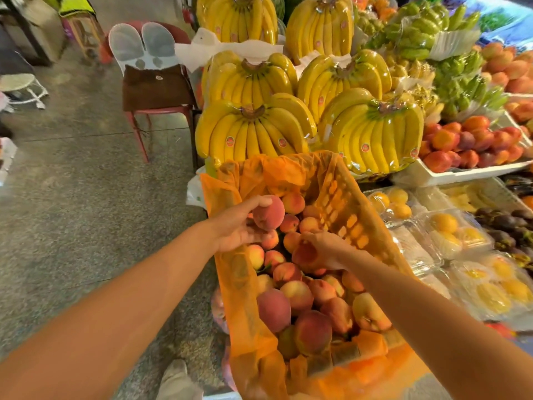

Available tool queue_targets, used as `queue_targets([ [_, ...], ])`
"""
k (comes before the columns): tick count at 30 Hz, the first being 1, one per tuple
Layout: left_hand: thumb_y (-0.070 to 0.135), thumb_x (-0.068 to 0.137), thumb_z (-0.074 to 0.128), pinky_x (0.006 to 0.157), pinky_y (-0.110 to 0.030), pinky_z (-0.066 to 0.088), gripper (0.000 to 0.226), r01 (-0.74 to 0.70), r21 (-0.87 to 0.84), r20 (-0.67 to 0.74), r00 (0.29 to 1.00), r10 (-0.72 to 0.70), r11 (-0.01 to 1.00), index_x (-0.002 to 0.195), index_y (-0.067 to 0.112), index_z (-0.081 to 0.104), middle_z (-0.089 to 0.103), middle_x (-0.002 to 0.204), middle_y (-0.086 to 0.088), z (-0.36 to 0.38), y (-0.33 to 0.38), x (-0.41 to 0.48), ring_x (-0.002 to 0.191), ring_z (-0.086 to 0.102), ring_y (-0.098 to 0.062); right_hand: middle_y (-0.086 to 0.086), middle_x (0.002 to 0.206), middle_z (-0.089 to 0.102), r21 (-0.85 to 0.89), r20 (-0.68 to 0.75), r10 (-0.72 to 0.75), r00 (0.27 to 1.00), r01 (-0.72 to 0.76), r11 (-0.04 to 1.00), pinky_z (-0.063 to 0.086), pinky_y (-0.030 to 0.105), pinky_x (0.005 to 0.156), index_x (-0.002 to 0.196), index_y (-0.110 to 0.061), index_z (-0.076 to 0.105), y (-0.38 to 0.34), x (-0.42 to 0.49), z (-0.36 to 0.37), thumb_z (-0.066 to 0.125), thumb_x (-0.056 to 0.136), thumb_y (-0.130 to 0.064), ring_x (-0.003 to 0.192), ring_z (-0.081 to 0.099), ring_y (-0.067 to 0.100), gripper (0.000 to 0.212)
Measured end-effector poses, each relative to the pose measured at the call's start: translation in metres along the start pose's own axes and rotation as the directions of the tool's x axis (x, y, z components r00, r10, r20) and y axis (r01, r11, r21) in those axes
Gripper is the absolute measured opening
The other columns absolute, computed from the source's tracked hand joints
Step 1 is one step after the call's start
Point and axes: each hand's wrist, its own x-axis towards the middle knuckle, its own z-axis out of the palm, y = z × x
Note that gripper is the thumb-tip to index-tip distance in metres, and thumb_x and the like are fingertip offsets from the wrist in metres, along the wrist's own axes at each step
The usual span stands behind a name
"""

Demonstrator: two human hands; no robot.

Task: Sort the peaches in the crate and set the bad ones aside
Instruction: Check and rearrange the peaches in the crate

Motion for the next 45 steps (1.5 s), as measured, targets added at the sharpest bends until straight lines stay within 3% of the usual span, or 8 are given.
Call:
queue_targets([
  [4,0.020,0.090,0.062,0.077,-0.034,0.051,0.017,0.010,0.316,0.035,0.999,-0.022,0.949,0.106,0.018,0.059,0.057,0.107,-0.012,0.010,-0.002,0.006,0.092,0.058,-0.024,0.007,0.133,0.050,0.086,0.073,-0.018,0.997,0.012,0.996,0.045,0.039,0.096,0.146,-0.022,0.035,0.015,-0.011,-0.015,0.073,0.076,-0.047,0.120,0.050,0.028,0.084],
  [10,0.020,0.079,0.075,0.070,-0.029,0.058,0.046,0.023,0.777,0.017,0.998,-0.058,0.629,0.119,0.018,0.053,0.054,0.113,-0.005,0.031,-0.010,0.012,0.091,0.063,-0.018,0.004,0.124,0.054,0.006,0.077,-0.051,0.996,0.051,0.999,0.042,0.043,0.097,0.135,-0.024,0.043,0.018,-0.029,-0.020,0.076,0.073,-0.039,0.113,0.052,0.026,0.072],
  [16,0.040,0.068,0.079,0.085,-0.038,0.052,0.072,-0.030,0.993,0.027,0.999,-0.024,-0.112,0.130,0.021,0.049,0.055,0.124,-0.004,0.037,-0.028,0.022,0.104,0.058,-0.025,0.005,0.128,0.055,-0.182,0.014,-0.014,1.000,0.017,0.983,0.033,0.043,0.102,0.136,-0.023,0.044,0.014,-0.031,-0.008,0.067,0.086,-0.029,0.121,0.048,0.029,0.056],
  [22,0.046,0.069,0.078,0.086,-0.037,0.050,0.071,-0.028,0.908,-0.001,0.998,-0.069,-0.418,0.129,0.022,0.050,0.055,0.127,-0.004,0.042,-0.045,0.035,0.114,0.055,-0.028,0.006,0.121,0.059,-0.170,0.019,-0.062,0.998,0.064,0.983,0.035,0.036,0.085,0.129,-0.021,0.051,0.013,-0.019,-0.006,0.059,0.091,-0.025,0.111,0.053,0.028,0.039],
  [29,0.039,0.070,0.082,0.086,-0.034,0.049,0.074,-0.003,0.920,-0.079,0.978,-0.193,-0.391,0.131,0.015,0.047,0.053,0.131,-0.007,0.039,-0.038,0.044,0.116,0.054,-0.028,0.003,0.120,0.062,0.320,-0.003,-0.079,0.997,0.076,0.944,0.046,0.030,0.084,0.133,-0.018,0.054,0.018,-0.021,-0.015,0.069,0.085,-0.042,0.107,0.057,0.019,0.056],
  [35,0.024,0.085,0.069,0.074,-0.029,0.048,0.063,-0.021,0.969,-0.064,0.940,-0.336,-0.244,0.140,0.010,0.041,0.056,0.128,-0.008,0.039,-0.021,0.041,0.106,0.059,-0.023,-0.001,0.114,0.065,0.541,0.083,-0.189,0.979,0.115,0.833,0.052,0.035,0.093,0.118,-0.022,0.066,-0.010,-0.013,-0.012,0.071,0.086,-0.030,0.104,0.062,0.015,0.034],
  [40,0.027,0.090,0.063,0.093,-0.033,0.048,0.042,-0.053,0.997,0.067,0.933,-0.354,0.047,0.129,0.011,0.057,0.062,0.119,-0.004,0.030,-0.008,0.035,0.108,0.061,-0.019,-0.002,0.111,0.066,0.579,0.066,-0.184,0.981,0.112,0.808,0.050,0.032,0.094,0.115,-0.021,0.067,-0.013,-0.011,-0.018,0.071,0.087,-0.027,0.104,0.061,0.014,0.029],
  [45,0.023,0.088,0.066,0.084,-0.034,0.053,0.027,-0.131,0.951,0.171,0.977,-0.124,0.281,0.114,0.014,0.066,0.067,0.108,-0.003,0.018,0.005,0.031,0.097,0.065,-0.017,0.002,0.106,0.070,0.604,0.022,-0.132,0.991,0.092,0.792,0.049,0.014,0.079,0.107,-0.020,0.066,-0.003,-0.012,-0.030,0.070,0.087,-0.022,0.097,0.063,0.010,0.020],
])
